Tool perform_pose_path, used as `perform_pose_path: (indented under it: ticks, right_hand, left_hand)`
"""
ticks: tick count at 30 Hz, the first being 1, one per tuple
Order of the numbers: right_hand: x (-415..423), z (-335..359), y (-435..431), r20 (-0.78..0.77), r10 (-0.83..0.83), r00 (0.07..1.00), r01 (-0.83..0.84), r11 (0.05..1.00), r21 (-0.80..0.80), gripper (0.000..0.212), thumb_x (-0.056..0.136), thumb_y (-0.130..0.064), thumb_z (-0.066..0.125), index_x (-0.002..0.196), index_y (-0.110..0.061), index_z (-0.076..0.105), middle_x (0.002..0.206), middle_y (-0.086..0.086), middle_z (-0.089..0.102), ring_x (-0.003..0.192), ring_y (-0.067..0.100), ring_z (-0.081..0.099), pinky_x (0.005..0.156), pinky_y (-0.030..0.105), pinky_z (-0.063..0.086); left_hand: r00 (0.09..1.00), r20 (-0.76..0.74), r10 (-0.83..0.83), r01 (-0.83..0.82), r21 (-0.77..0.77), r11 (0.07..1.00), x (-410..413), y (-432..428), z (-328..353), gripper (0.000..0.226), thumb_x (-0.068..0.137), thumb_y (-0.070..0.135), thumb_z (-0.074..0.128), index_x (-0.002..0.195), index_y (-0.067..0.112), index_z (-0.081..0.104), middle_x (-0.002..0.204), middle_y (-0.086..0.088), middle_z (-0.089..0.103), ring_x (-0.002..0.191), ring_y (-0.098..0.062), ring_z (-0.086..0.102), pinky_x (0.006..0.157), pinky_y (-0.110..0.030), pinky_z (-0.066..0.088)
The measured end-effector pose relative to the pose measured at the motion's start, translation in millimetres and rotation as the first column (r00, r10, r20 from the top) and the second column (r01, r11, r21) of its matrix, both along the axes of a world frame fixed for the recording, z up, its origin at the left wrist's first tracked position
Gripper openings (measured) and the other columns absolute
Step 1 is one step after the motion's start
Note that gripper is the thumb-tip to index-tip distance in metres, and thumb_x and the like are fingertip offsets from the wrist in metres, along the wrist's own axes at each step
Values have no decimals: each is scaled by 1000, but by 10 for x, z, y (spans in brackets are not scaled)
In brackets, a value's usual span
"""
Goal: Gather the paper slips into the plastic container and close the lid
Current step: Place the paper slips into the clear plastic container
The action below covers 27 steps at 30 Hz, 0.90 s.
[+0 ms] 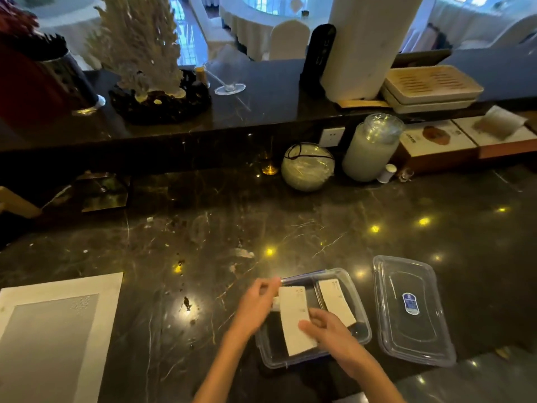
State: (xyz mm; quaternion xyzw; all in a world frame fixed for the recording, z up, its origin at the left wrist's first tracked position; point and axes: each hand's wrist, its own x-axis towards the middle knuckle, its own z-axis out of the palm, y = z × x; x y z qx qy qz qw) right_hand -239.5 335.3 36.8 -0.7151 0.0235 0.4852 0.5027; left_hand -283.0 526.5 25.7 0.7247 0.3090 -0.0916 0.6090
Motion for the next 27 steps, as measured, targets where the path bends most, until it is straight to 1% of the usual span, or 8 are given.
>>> perform_pose_path:
  ticks: [2, 4, 6, 9, 13, 15, 19, 27]
  right_hand:
    - [6, -30, -100, -35, -65, 997, 67, 996, 55, 32, 94, -20, 63, 126, -14, 62, 114, 2, 76, 107, 17, 72, 92, 38, 58]
    - [-11, -62, -136, -57, -65, 996, 69, 996, 64, 31, 95, -18, 62, 125, -14, 62, 116, 5, 75, 108, 19, 71, 94, 43, 58]
    - [-45, -129, -98, -7, -26, 1000, 26, 999, -21, 32, 95, -20, 61, 127, -16, 62, 115, 3, 74, 105, 18, 71, 95, 42, 57]
    - [-23, -266, 26, 191, 115, 975, -68, 969, -238, 36, 97, -22, 57, 133, -16, 58, 123, 0, 68, 108, 11, 63, 95, 30, 53]
    - [71, -353, 119, 231, 173, 957, -89, 938, -334, 37, 99, -25, 51, 133, -16, 57, 130, 4, 63, 116, 17, 59, 92, 30, 49]
    - [136, -383, 132, 226, 172, 959, -85, 933, -351, 36, 99, -25, 49, 132, -14, 58, 128, 6, 64, 117, 21, 60, 96, 33, 50]
    - [259, -466, 150, 221, 156, 963, -69, 931, -357, 33, 99, -19, 46, 126, -8, 61, 123, 11, 66, 113, 25, 62, 101, 39, 51]
    - [363, -597, 165, 227, 235, 945, -134, 912, -388, 31, 97, -13, 48, 125, -8, 60, 125, 12, 65, 118, 25, 60, 103, 36, 50]
  left_hand:
    - [999, -15, -34, 30, -237, 971, -129, -181, -82, 23, 95, 39, 60, 115, 27, 60, 103, 8, 72, 91, -6, 72, 76, -29, 61]
    - [1000, -15, 9, -13, -306, 952, -215, -357, -187, 25, 97, 20, 61, 120, 27, 56, 103, 9, 72, 91, -5, 73, 74, -25, 61]
    - [998, -18, 61, -64, -245, 967, -252, -478, -282, 29, 98, 11, 57, 123, 25, 56, 103, 14, 69, 91, 1, 69, 72, -20, 59]
    - [990, -54, 129, -138, -224, 965, -196, -575, -393, 29, 98, 7, 55, 125, 17, 58, 101, 14, 68, 90, 3, 66, 71, -18, 58]
    - [975, -124, 186, -205, -164, 965, 19, -642, -484, 31, 98, 3, 54, 128, 7, 58, 119, -11, 70, 105, -21, 68, 91, -38, 58]
    - [970, -139, 199, -218, -142, 966, 109, -697, -527, 32, 97, 4, 54, 128, 6, 59, 122, -14, 69, 110, -26, 67, 97, -43, 55]
    - [959, -169, 226, -243, -89, 966, 229, -803, -624, 33, 97, 9, 56, 130, 9, 57, 122, -9, 69, 109, -21, 67, 94, -37, 57]
    - [953, -200, 228, -238, -30, 971, 304, -840, -806, 34, 95, 4, 57, 129, 9, 60, 121, -8, 70, 98, -12, 65, 81, -22, 55]
